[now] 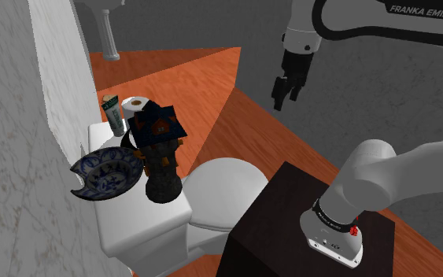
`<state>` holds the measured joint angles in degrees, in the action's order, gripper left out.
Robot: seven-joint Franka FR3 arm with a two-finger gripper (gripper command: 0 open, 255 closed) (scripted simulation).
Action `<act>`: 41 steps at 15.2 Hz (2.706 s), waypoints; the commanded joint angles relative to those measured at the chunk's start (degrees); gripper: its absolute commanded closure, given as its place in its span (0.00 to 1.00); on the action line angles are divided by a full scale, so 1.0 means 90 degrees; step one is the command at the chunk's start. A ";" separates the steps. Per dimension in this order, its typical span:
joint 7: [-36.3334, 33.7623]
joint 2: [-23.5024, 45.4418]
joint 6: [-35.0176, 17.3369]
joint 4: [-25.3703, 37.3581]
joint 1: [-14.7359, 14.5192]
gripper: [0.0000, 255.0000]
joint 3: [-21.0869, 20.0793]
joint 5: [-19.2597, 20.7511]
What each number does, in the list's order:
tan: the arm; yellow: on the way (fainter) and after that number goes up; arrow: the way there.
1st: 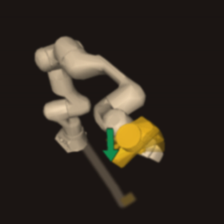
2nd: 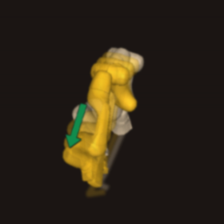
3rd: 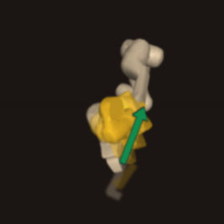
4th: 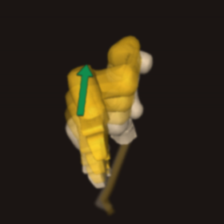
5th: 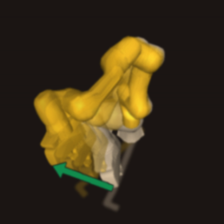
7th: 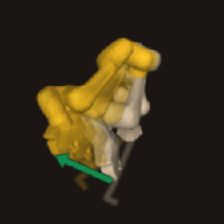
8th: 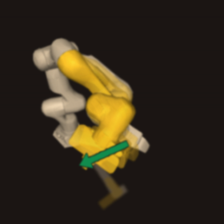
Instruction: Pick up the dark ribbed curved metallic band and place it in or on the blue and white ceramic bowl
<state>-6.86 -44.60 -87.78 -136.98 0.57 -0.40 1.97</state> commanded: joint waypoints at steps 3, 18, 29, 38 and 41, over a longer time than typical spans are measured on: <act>-0.0546 0.0083 -0.0314 -0.0157 0.0002 0.00 -0.0273 -0.0252; -0.4507 0.2240 -0.3003 0.0087 0.0282 0.00 -0.2333 -0.1244; -0.7895 0.4997 -0.4363 0.1778 0.0731 0.00 -0.3395 0.0150; -0.8976 0.6099 -0.4893 0.2257 0.0557 0.00 -0.3302 0.1021; -0.9026 0.6192 -0.5000 0.2226 0.0540 0.00 -0.3281 0.1096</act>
<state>-88.03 10.98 -132.52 -116.84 5.45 -29.97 11.70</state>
